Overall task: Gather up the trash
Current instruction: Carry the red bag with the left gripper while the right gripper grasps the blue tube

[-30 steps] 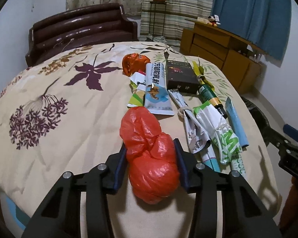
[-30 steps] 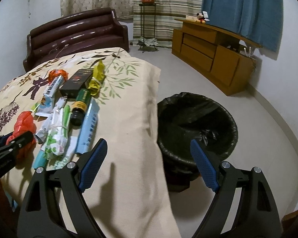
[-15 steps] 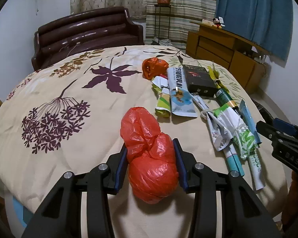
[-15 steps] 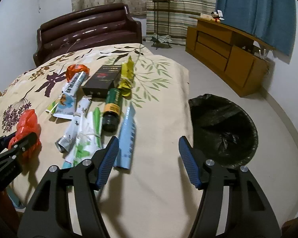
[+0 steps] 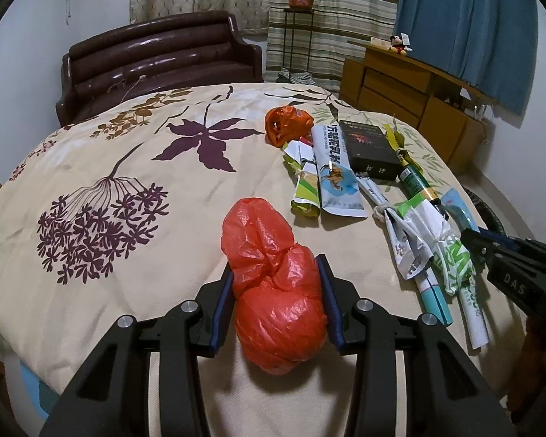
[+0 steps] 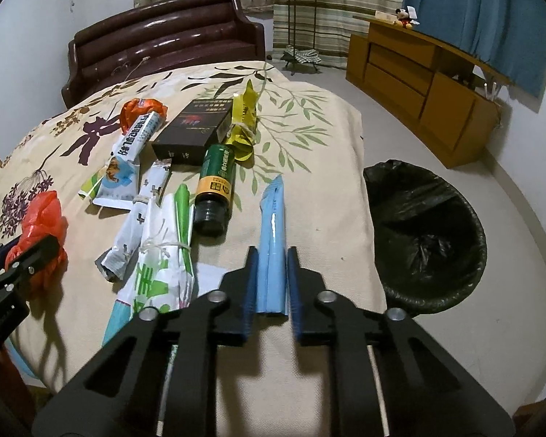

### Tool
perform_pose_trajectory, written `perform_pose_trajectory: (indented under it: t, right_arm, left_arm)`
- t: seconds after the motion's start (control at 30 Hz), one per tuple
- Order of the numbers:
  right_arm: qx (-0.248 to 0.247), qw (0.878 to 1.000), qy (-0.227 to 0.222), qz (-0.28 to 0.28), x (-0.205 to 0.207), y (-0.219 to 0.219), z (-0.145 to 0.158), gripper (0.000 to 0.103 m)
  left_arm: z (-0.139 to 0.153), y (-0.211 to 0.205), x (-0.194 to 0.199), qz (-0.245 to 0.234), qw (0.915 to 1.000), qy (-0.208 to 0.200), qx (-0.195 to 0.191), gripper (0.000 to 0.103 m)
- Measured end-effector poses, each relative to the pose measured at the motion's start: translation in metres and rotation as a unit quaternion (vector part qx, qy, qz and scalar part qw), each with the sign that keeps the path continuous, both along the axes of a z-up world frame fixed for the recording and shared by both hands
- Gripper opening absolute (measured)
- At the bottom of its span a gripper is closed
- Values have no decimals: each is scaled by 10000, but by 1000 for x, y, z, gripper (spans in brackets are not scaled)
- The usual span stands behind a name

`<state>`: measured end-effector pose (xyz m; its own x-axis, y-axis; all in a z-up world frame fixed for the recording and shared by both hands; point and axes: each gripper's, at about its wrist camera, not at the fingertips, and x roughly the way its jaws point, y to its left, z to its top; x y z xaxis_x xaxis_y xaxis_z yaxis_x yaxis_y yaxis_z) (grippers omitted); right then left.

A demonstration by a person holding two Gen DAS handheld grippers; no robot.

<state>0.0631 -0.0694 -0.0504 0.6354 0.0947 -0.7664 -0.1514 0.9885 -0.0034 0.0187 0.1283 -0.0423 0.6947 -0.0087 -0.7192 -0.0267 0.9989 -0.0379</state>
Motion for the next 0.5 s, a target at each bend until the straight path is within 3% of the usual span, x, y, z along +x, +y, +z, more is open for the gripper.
perform_pose_trajectory:
  t: [0.27,0.5]
  right_arm:
    - [73,9999,-93,-114,-2,-18,6,12]
    - [40,9980,-304,-546,0,-66,18,12]
  left_arm:
    - [14,-23,-2,-148,9996,-197,-114,42]
    - [31,-69,9,-507,9977,-390,-242,42]
